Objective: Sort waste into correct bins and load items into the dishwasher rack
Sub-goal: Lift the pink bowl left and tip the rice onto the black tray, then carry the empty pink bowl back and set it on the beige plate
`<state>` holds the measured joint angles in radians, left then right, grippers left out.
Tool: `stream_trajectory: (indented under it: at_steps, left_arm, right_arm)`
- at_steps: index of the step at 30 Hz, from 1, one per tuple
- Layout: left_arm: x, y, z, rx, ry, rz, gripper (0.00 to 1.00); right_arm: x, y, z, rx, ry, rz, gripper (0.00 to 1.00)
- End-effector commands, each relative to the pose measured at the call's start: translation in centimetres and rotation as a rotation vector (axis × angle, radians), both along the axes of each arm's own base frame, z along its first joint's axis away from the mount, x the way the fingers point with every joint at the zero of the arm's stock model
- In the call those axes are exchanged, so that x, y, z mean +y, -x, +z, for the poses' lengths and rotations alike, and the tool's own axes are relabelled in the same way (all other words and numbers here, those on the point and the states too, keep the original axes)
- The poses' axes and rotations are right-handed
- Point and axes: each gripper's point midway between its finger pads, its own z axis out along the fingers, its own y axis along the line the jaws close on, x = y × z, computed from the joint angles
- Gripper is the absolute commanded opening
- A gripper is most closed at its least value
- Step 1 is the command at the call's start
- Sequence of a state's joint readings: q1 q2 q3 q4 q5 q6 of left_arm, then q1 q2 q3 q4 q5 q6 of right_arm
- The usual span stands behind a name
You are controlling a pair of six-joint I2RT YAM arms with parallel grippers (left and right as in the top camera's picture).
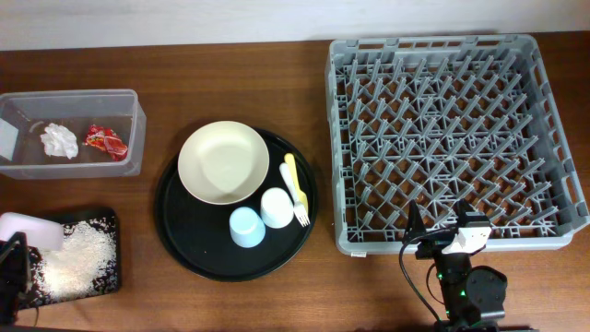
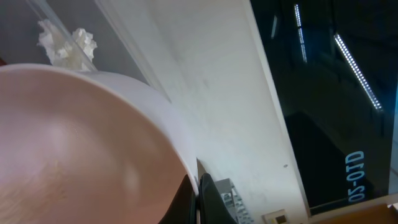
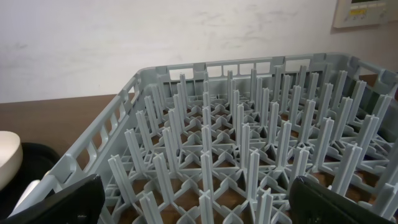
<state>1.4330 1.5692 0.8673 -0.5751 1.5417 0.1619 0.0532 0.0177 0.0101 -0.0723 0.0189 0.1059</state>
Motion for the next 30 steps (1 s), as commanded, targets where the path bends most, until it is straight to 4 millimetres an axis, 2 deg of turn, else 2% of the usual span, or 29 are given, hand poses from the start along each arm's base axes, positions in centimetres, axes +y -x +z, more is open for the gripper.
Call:
stream_trajectory:
  at_steps: [1,10,11,12,14,18,21,25,28,30]
  left_arm:
    - [0.4,0.2,0.2,-0.035,-0.033,-0.001,0.01]
    - [0.7,0.1,-0.8,-0.031,-0.006,0.000,0.00]
    - [0.9,0.1,-1.0,-0.017,-0.012,0.004,0.00]
    - [1.7,0.1,-2.5,0.064,0.070,0.033,0.00]
    - [1.8,0.0,-1.7,-0.023,0.060,-0.001,0.00]
    - [1.8,-0.6,-2.3,-0.009,0.098,-0.017,0.00]
    - [1.3,-1.6,-1.9,-0.018,0.081,-0.057,0.00]
    - [1.4,-1.6,-1.8,-0.018,0.080,-0.058,0.00]
    - [1.5,-1.7,-1.9,0.008,0.175,-0.051,0.00]
    - [2.4,-1.8,-2.8,0.092,0.309,-0.004,0.00]
  right_arm:
    - [-0.4,0.0,-0.3,0.007,-0.006,-0.020,0.98]
    - [-0.4,0.0,-0.3,0.007,-0.006,-0.020,0.98]
    - [-0.4,0.0,-0.3,0.007,-0.006,-0.020,0.98]
    - [-0.4,0.0,-0.3,0.007,-0.006,-0.020,0.98]
    - [-0.4,0.0,-0.3,0.007,-0.006,-0.020,0.98]
    - [-0.4,0.0,-0.3,0.007,-0.006,-0.020,0.98]
    - [-0.4,0.0,-0.3,0.007,-0.006,-0.020,0.98]
    - [-0.4,0.0,-0.3,0.007,-0.006,-0.020,0.98]
    - [-0.4,0.0,-0.3,0.007,-0.006,-0.020,0.98]
    - [-0.4,0.0,-0.3,0.007,-0.006,-0.020,0.98]
